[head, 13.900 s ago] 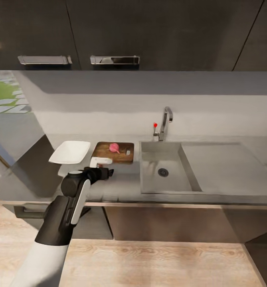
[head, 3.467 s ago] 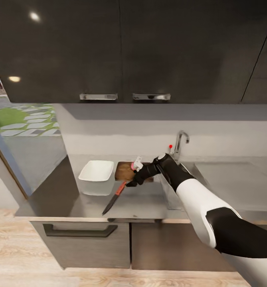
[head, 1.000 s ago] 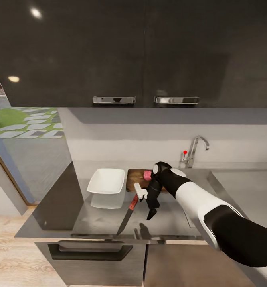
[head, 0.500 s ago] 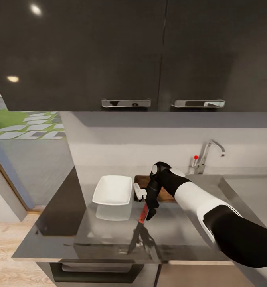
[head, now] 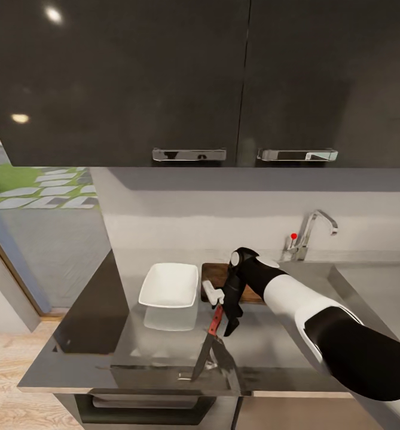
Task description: In the kitchen, take the Vidalia onion out of the sink, dice it on the chopping board with the paring knife, put the diced onion into the bowl on the countertop, then place both the paring knife and the chopping board into the sink.
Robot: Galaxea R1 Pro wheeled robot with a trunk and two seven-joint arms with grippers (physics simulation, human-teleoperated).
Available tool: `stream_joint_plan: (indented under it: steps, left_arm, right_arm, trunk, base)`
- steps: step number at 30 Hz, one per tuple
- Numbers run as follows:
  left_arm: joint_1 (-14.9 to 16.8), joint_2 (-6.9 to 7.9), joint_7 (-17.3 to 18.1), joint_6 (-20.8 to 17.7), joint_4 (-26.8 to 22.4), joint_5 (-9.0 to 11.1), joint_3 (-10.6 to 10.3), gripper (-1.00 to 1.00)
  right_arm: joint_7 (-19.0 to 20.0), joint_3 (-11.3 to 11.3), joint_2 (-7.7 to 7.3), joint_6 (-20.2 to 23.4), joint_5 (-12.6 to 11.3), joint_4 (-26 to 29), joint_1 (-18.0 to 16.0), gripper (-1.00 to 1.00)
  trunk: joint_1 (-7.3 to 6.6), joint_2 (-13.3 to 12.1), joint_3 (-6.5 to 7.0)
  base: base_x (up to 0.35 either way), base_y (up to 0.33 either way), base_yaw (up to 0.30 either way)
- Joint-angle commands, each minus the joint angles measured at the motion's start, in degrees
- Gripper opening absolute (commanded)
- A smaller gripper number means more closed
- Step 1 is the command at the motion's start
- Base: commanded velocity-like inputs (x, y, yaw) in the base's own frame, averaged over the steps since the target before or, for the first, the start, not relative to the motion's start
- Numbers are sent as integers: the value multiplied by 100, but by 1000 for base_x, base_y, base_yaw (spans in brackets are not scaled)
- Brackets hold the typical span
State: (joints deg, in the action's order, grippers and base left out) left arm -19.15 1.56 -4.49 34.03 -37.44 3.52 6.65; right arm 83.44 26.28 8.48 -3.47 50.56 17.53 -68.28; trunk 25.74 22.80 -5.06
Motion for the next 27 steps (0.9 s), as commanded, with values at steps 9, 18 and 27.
stream_joint_plan:
  steps: [9, 18, 27]
  left_arm:
    - [-1, -1, -8, 11, 7, 35, -20, 100]
    - [-1, -19, -8, 8, 22, 35, -32, 100]
    - [-1, -24, -8, 9, 24, 35, -32, 100]
  right_arm:
    - [-357, -9, 19, -261, 907, -105, -1, 100]
    - [-625, -9, 111, -269, 1171, -231, -3, 100]
    - [-690, -8, 152, -273, 1184, -233, -8, 100]
  trunk:
    - [4, 12, -12]
    - [4, 12, -12]
    - [4, 12, -12]
  base:
    - [0, 0, 0]
    - [0, 0, 0]
    - [0, 0, 0]
